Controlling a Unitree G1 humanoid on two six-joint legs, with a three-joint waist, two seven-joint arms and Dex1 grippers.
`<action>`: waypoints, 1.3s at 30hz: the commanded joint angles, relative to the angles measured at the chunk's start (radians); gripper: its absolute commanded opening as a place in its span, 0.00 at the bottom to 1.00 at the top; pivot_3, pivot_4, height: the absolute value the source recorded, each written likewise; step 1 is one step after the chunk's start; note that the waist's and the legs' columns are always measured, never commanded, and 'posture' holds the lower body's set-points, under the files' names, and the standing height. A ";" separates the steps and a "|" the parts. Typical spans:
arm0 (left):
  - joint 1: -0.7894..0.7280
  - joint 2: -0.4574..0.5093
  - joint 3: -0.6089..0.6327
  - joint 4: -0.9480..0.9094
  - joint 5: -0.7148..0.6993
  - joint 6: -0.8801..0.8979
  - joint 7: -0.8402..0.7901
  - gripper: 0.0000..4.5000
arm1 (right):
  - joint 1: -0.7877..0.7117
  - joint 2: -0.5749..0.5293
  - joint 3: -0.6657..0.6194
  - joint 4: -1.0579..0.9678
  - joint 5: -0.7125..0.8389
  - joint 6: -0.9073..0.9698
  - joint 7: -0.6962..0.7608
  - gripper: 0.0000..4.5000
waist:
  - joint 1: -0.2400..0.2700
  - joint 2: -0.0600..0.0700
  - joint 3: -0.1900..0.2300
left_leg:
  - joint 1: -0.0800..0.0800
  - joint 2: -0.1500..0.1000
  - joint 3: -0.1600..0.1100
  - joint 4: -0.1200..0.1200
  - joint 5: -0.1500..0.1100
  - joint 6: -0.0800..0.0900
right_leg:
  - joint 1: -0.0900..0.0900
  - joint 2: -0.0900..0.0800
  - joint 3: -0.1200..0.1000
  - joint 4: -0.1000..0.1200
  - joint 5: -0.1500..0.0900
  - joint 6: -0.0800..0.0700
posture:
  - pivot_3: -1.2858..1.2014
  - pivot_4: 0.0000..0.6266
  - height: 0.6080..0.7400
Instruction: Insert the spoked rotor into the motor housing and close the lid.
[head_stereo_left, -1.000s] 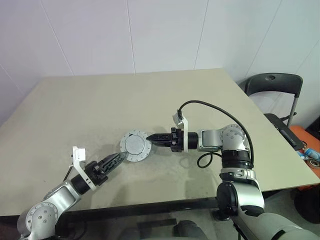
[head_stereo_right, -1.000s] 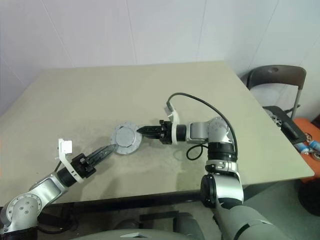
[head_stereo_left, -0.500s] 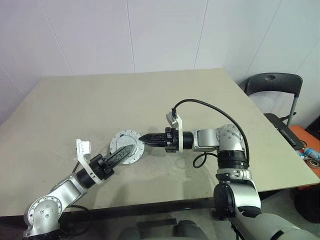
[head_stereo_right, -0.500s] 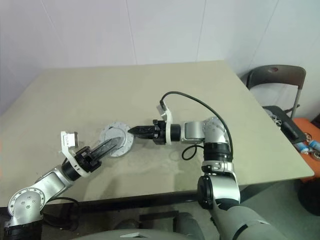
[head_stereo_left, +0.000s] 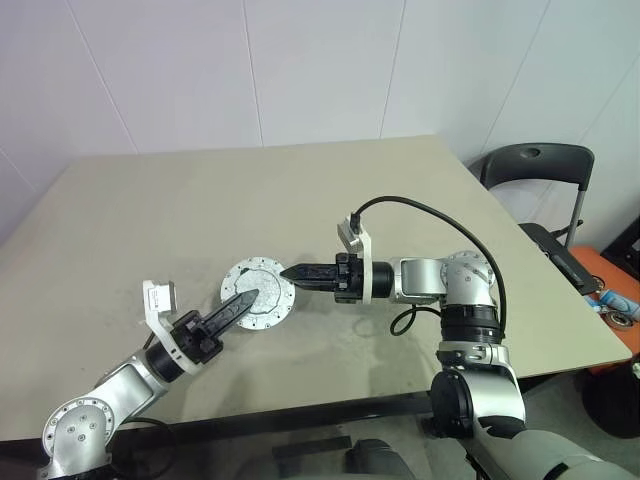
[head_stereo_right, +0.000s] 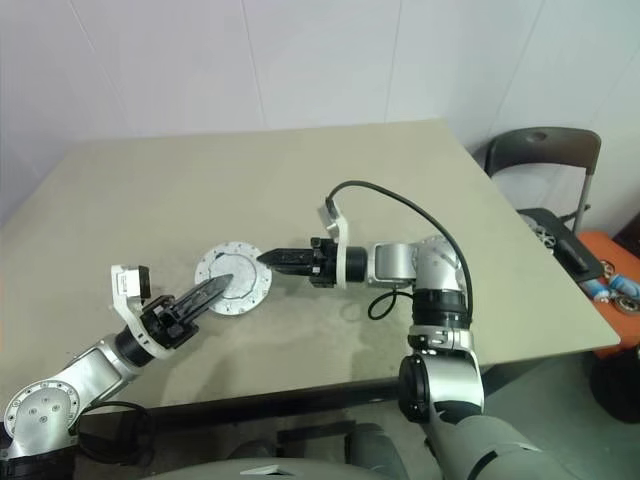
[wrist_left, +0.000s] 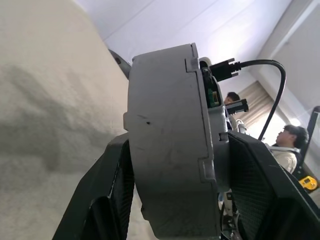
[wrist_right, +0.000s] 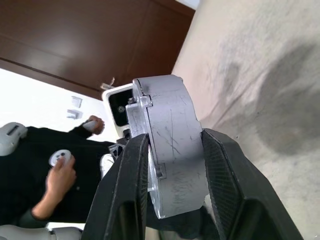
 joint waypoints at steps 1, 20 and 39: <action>-0.013 0.012 -0.009 -0.029 0.012 -0.017 0.018 0.47 | -0.003 0.008 0.032 -0.048 -0.014 -0.001 0.019 0.56 | 0.000 0.000 0.000 | 0.000 0.000 0.000 0.000 0.000 0.000 | 0.000 0.000 0.000 0.000 0.000 0.000 | 0.52 0.00 1.00; -0.132 -0.029 0.081 -0.004 0.027 -0.128 0.449 0.47 | -0.054 -0.324 0.477 -0.132 -0.434 -0.460 0.356 1.00 | 0.003 -0.002 0.001 | 0.000 0.000 0.000 0.000 0.000 0.000 | 0.000 -0.001 0.000 -0.001 0.000 0.000 | 0.52 0.00 1.00; -0.304 -0.209 0.199 0.125 -0.067 -0.326 0.949 0.47 | 0.017 -0.362 0.609 -0.226 -0.672 -0.829 0.583 1.00 | 0.056 -0.009 0.001 | 0.000 -0.001 -0.001 0.001 0.001 -0.002 | 0.000 -0.002 0.000 0.000 0.000 0.000 | 0.52 0.00 1.00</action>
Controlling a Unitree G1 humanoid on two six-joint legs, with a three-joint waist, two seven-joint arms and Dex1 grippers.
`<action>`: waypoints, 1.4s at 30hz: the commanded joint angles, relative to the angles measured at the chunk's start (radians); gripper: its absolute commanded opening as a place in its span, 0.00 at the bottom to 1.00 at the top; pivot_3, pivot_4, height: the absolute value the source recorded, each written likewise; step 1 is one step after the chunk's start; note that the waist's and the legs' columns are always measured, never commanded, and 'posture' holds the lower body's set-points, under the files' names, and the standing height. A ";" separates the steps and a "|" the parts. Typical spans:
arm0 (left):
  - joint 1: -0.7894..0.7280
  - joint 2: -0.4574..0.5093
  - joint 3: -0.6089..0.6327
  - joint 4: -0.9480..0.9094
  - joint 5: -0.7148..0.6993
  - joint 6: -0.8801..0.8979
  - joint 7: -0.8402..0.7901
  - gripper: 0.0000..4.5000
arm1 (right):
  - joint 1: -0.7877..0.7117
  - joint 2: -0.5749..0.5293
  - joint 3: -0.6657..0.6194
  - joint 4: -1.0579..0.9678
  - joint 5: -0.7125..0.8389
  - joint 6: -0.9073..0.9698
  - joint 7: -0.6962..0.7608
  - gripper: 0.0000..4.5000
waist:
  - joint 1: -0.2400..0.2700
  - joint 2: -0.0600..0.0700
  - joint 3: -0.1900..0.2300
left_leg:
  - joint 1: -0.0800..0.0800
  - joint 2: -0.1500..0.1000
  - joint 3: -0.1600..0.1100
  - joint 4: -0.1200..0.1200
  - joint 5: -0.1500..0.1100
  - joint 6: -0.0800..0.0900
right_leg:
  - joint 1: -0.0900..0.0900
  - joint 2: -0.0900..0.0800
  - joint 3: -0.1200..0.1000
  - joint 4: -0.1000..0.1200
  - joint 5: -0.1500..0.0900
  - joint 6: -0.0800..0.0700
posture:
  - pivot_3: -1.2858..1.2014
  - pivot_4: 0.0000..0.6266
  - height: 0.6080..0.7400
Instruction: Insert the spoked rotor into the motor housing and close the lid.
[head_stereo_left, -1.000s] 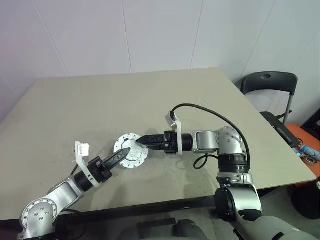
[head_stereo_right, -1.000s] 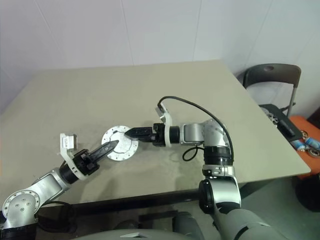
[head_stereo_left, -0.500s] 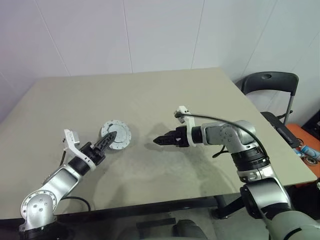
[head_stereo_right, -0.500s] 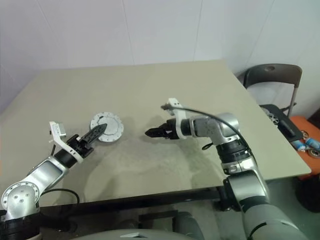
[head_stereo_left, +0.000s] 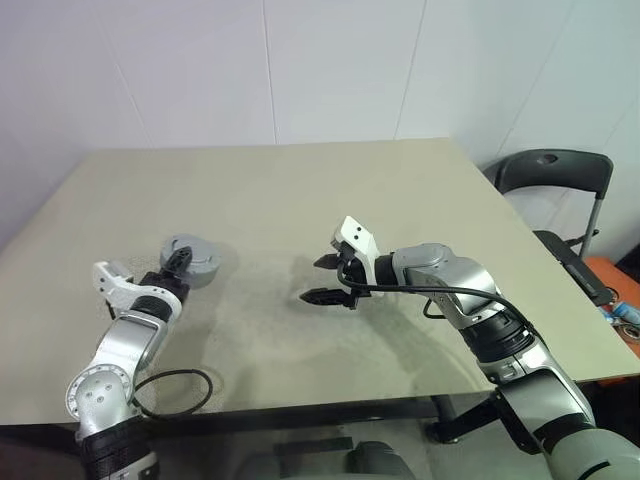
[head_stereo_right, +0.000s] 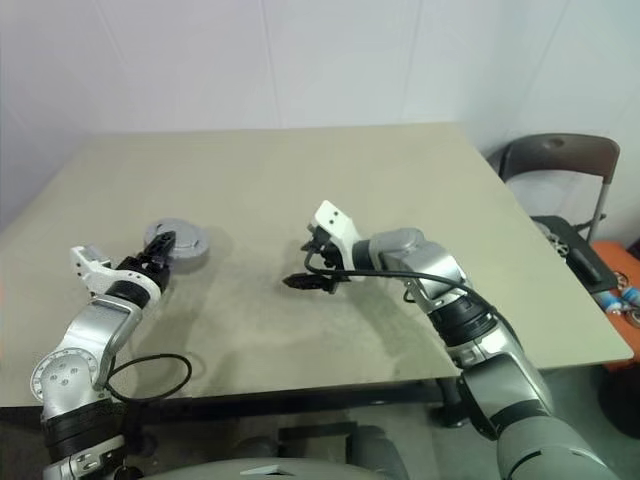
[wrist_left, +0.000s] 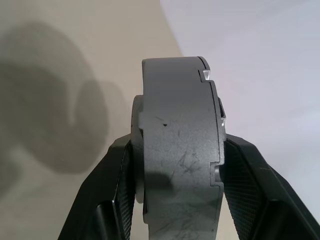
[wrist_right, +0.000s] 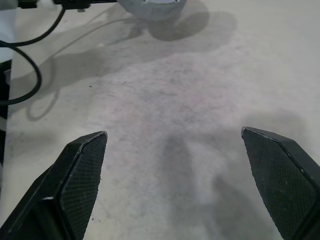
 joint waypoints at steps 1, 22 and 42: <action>-0.047 0.008 0.017 -0.021 -0.010 -0.039 0.039 0.47 | -0.016 0.010 -0.034 -0.037 -0.003 -0.010 0.011 1.00 | 0.003 0.000 0.000 | 0.000 0.000 0.000 0.000 0.000 0.000 | 0.000 0.000 0.000 0.000 0.000 0.000 | 0.52 0.00 1.00; -0.057 -0.062 -0.015 -0.033 0.029 -0.101 0.309 0.47 | -0.019 0.047 -0.072 -0.038 -0.003 0.019 0.007 1.00 | 0.005 -0.004 -0.001 | 0.000 -0.001 0.000 0.000 0.003 -0.005 | 0.000 0.000 0.000 0.000 0.000 0.000 | 0.52 0.00 1.00; 0.025 -0.084 -0.077 -0.155 0.035 -0.060 0.511 0.99 | -0.017 0.046 -0.073 -0.032 -0.021 0.013 0.008 1.00 | 0.003 -0.005 -0.002 | 0.003 -0.001 0.000 0.000 0.003 -0.005 | 0.003 0.000 0.000 0.001 0.000 0.000 | 0.52 0.00 1.00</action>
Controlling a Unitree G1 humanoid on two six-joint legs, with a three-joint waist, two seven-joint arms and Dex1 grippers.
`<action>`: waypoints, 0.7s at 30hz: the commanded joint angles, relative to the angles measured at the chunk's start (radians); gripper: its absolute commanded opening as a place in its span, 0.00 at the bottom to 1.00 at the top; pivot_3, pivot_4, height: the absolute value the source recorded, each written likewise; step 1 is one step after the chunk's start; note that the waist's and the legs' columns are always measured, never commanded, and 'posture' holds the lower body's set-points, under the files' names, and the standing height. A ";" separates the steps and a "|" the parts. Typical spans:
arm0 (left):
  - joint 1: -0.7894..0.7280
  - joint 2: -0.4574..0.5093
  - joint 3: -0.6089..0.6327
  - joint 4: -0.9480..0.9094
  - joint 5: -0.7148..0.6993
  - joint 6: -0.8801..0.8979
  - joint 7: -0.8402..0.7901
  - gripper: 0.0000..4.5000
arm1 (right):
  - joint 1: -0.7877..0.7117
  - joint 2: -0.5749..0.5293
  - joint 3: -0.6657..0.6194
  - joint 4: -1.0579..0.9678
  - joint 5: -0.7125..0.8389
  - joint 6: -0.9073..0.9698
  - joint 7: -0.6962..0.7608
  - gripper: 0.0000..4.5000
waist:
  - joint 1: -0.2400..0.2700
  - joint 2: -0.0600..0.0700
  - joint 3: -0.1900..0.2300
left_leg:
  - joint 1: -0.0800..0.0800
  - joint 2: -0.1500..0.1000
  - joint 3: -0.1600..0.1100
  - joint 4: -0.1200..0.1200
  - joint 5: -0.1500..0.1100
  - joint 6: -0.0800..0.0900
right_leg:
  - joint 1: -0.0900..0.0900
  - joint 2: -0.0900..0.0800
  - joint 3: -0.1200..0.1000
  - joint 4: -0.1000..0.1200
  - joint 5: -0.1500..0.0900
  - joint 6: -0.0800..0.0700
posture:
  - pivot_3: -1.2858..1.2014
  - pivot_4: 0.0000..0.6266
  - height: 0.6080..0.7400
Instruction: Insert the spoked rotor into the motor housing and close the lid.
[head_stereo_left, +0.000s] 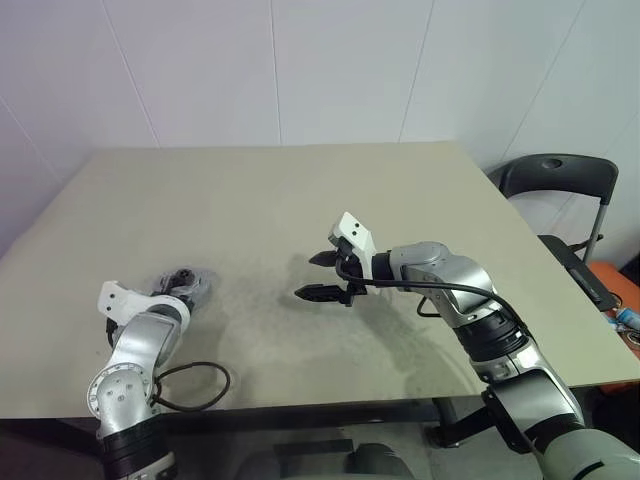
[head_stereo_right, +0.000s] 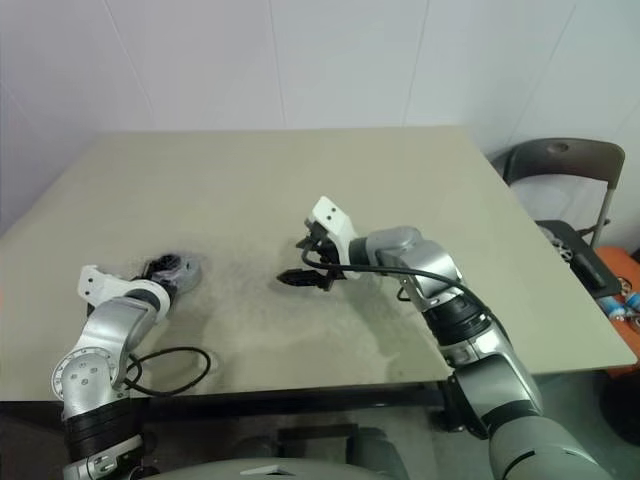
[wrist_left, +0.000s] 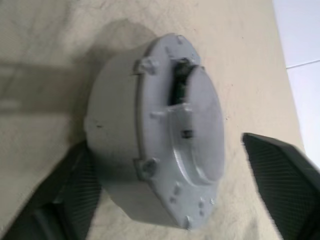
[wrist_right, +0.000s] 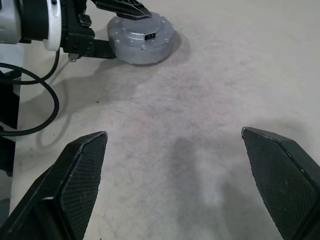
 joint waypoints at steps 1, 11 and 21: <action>0.009 -0.011 -0.021 -0.073 -0.007 -0.003 0.046 0.99 | -0.017 0.002 -0.031 -0.031 0.000 -0.010 0.004 1.00 | 0.001 0.000 0.000 | 0.000 0.000 0.000 0.000 0.000 0.000 | 0.000 0.000 0.000 0.000 0.000 0.000 | 0.52 0.00 1.00; 0.037 -0.039 -0.194 -0.230 -0.015 0.074 0.214 0.99 | -0.023 0.002 -0.027 -0.018 -0.011 -0.018 0.015 1.00 | 0.004 -0.001 0.000 | 0.000 -0.001 0.000 0.000 0.000 0.000 | 0.001 0.000 0.000 0.000 0.000 0.000 | 0.52 0.00 1.00; -0.063 0.203 -0.390 -0.240 0.126 0.247 -0.078 0.99 | -0.005 -0.018 -0.045 0.017 -0.027 -0.048 0.024 1.00 | 0.001 0.000 0.000 | 0.001 -0.004 -0.001 0.000 0.002 -0.002 | 0.001 0.003 -0.001 0.002 0.000 -0.001 | 0.52 0.00 1.00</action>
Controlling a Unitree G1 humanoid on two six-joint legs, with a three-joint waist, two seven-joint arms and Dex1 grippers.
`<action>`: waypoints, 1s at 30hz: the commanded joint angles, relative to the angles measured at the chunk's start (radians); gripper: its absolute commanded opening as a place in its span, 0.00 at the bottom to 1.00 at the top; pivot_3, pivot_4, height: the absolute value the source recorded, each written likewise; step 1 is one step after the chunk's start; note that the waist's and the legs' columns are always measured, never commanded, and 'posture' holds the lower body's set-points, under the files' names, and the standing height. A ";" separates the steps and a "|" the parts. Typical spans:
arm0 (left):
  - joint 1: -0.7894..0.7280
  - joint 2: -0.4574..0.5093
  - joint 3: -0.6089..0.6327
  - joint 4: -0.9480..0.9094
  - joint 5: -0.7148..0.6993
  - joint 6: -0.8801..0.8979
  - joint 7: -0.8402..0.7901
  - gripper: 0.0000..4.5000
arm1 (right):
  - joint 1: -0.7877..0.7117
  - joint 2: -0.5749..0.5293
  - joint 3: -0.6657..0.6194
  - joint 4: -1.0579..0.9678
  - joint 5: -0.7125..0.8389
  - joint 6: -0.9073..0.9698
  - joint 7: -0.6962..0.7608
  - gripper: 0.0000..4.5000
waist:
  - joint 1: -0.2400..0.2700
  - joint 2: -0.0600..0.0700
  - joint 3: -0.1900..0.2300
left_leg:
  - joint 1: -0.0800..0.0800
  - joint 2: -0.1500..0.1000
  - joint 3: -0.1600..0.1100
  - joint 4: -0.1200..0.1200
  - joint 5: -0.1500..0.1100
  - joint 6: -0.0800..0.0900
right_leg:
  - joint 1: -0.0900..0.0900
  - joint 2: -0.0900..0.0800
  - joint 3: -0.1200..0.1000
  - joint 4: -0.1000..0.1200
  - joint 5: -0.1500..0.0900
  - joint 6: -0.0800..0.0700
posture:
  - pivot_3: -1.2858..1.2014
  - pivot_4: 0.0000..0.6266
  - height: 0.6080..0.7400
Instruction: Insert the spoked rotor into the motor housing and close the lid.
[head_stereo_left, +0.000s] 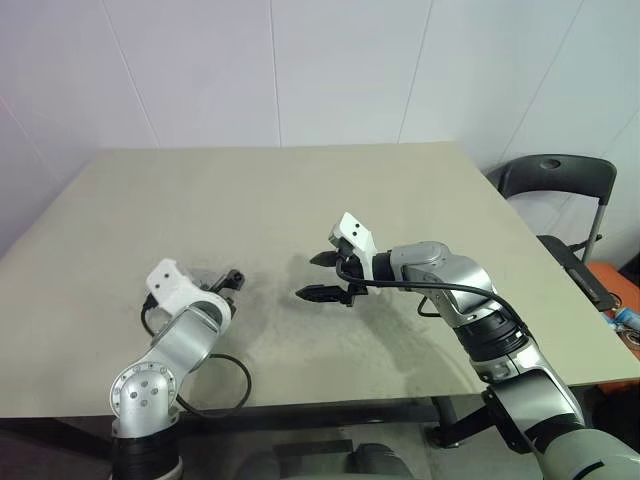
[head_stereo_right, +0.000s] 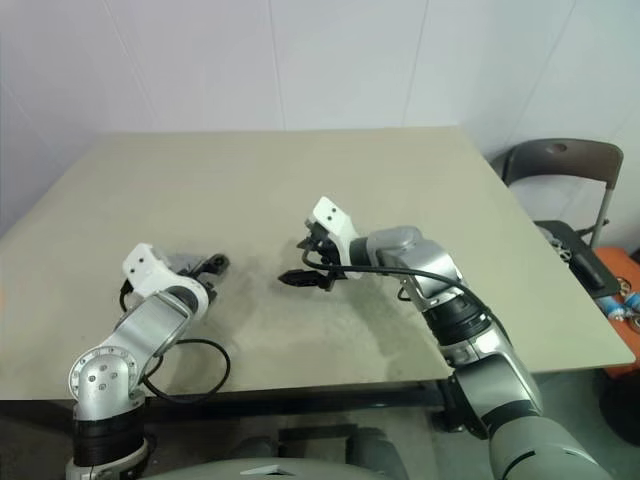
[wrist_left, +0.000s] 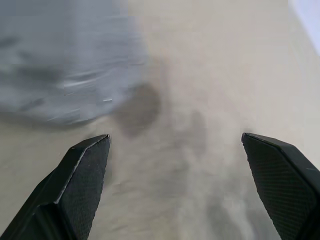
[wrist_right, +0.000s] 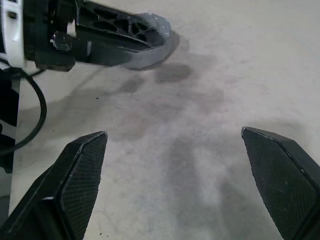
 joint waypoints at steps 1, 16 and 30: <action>-0.040 0.086 -0.056 -0.032 0.103 0.053 -0.136 0.99 | 0.001 -0.025 -0.050 0.023 -0.013 -0.048 0.011 1.00 | -0.001 0.000 0.000 | 0.000 0.000 0.000 0.000 0.000 0.000 | 0.000 0.000 0.000 0.000 0.000 0.000 | 0.52 0.00 1.00; -0.041 0.457 -0.219 0.051 0.696 -0.281 -1.030 0.99 | 0.122 -0.093 -0.159 0.169 -0.062 -0.363 0.060 1.00 | -0.004 0.005 0.002 | 0.000 0.000 0.001 -0.001 0.000 0.000 | 0.000 0.002 0.000 -0.002 0.000 0.000 | 0.52 0.00 1.00; 0.020 0.374 -0.089 0.458 0.844 -0.715 -1.524 0.99 | 0.184 -0.024 -0.172 0.168 -0.070 -0.467 0.071 1.00 | -0.005 0.005 0.003 | 0.000 0.005 0.002 -0.001 -0.003 0.006 | 0.000 0.000 0.000 -0.002 0.000 0.000 | 0.52 0.00 1.00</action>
